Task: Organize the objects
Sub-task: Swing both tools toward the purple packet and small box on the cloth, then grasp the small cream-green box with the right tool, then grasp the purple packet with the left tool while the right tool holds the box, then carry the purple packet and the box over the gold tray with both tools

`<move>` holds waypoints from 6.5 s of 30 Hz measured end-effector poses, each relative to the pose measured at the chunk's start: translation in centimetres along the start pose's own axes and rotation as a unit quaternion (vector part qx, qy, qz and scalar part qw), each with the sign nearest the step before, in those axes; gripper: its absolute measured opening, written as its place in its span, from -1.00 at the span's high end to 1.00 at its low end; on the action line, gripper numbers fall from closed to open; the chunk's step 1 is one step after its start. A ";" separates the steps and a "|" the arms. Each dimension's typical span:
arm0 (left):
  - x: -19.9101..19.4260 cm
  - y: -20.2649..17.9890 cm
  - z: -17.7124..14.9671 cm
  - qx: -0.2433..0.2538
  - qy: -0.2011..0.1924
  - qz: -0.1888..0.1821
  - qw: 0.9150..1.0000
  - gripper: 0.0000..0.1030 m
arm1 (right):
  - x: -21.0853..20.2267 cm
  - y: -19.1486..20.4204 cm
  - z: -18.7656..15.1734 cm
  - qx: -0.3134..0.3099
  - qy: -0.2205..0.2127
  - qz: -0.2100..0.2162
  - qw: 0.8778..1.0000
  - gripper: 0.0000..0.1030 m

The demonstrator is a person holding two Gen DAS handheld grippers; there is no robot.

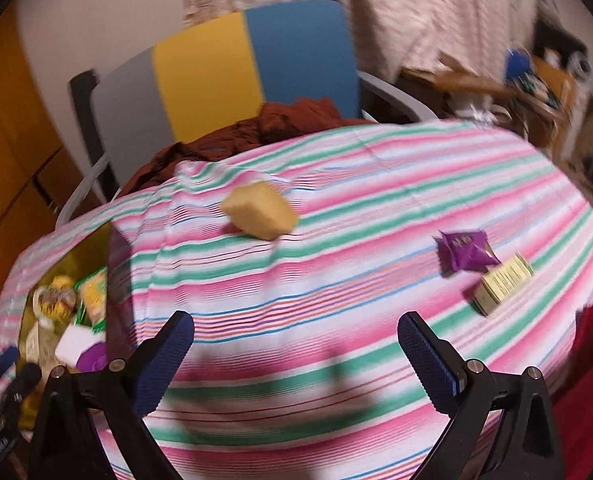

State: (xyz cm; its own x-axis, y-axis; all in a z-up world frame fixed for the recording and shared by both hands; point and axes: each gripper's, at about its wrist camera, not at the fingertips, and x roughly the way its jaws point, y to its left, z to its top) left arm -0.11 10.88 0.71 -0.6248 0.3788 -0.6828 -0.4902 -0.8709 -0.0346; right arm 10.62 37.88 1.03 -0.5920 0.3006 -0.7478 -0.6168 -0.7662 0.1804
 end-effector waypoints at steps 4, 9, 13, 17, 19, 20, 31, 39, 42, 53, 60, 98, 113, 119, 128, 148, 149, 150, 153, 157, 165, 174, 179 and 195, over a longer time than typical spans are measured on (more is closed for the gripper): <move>0.3 0.0 -0.1 -0.001 0.005 -0.002 1.000 -0.47 | -0.5 -3.3 0.8 0.053 0.000 -0.011 0.999 -0.99; 0.3 -0.5 -0.3 0.004 0.008 -0.015 1.000 -0.46 | -2.0 -7.7 2.1 0.103 -0.024 -0.037 0.994 -0.99; 0.4 -1.2 -0.6 0.011 0.012 -0.032 0.999 -0.46 | -3.4 -11.9 3.0 0.173 -0.047 -0.045 0.983 -0.99; 0.5 -1.8 -0.7 0.019 0.017 -0.040 0.999 -0.46 | -3.4 -15.3 2.8 0.234 -0.050 -0.048 0.970 -0.99; 0.6 -2.0 -0.7 0.021 0.019 -0.042 0.999 -0.46 | -3.1 -16.2 2.6 0.254 -0.047 -0.034 0.965 -0.99; 0.7 -2.1 -0.7 0.021 0.020 -0.042 0.999 -0.46 | -3.0 -16.5 2.6 0.265 -0.048 -0.020 0.963 -0.99; 1.3 -4.5 -0.5 0.049 0.032 -0.066 0.996 -0.46 | -2.8 -17.8 1.8 0.306 -0.078 0.041 0.948 -0.99; 2.0 -8.3 0.3 0.090 0.041 -0.097 0.990 -0.46 | -2.1 -17.9 1.8 0.303 -0.067 0.047 0.950 -0.99; 2.5 -9.6 0.6 0.102 0.045 -0.107 0.988 -0.46 | -1.7 -18.0 1.9 0.301 -0.060 0.050 0.950 -0.99; 4.0 -12.4 0.7 0.124 0.067 -0.140 0.980 -0.46 | 2.6 -18.3 6.3 0.168 0.113 0.015 0.979 -0.99; 5.0 -12.7 0.1 0.120 0.087 -0.147 0.978 -0.46 | 7.2 -18.3 7.4 0.013 0.210 -0.056 0.976 -0.99; 11.0 -24.8 2.6 0.259 0.105 -0.193 0.940 -0.43 | 6.4 -23.6 8.0 0.076 0.114 -0.013 0.990 -0.46; 14.3 -31.0 4.1 0.335 0.086 -0.233 0.909 -0.42 | 3.8 -25.4 8.0 0.131 0.040 0.061 0.989 -0.48; 15.3 -32.2 4.7 0.359 0.080 -0.250 0.896 -0.42 | 3.6 -26.3 8.0 0.153 0.030 0.076 0.985 -0.48; 15.6 -34.3 6.5 0.409 0.057 -0.277 0.868 -0.42 | 3.4 -27.2 7.9 0.178 0.021 0.088 0.980 -0.48; 20.5 -42.0 5.2 0.512 0.080 -0.290 0.805 -0.38 | 3.6 -28.0 7.7 0.196 0.022 0.103 0.975 -0.49; 20.9 -42.0 5.2 0.503 0.089 -0.294 0.808 -0.14 | 3.6 -28.0 7.7 0.197 0.022 0.105 0.975 -0.49; 21.3 -41.9 5.2 0.492 0.104 -0.302 0.810 0.02 | 3.7 -28.1 7.7 0.198 0.022 0.103 0.975 -0.49; 21.6 -41.2 5.5 0.455 0.122 -0.314 0.824 0.19 | 3.7 -28.2 7.7 0.200 0.022 0.103 0.974 -0.49; 21.5 -39.4 5.4 0.397 0.136 -0.318 0.850 0.25 | 3.9 -28.1 7.7 0.198 0.029 0.096 0.975 -0.49; 19.7 -34.6 4.8 0.299 0.143 -0.302 0.894 0.29 | 4.2 -27.9 7.8 0.191 0.042 0.088 0.977 -0.48; 15.6 -29.7 3.6 0.230 0.128 -0.274 0.925 0.29 | 4.7 -27.5 7.9 0.178 0.059 0.075 0.979 -0.48; 12.3 -26.9 3.1 0.221 0.113 -0.261 0.933 0.28 | 5.1 -26.9 7.9 0.161 0.071 0.063 0.982 -0.48; 6.8 -18.0 3.9 0.125 0.075 -0.226 0.963 0.28 | 5.6 -25.3 7.9 0.119 0.103 0.015 0.987 -0.47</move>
State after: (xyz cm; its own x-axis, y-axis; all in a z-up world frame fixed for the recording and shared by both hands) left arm 2.11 30.32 -0.47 -0.2274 0.6354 -0.7380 -0.8338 -0.5186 -0.1895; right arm 18.77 63.44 -2.66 -0.5094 0.1392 -0.8492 -0.7196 -0.6100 0.3317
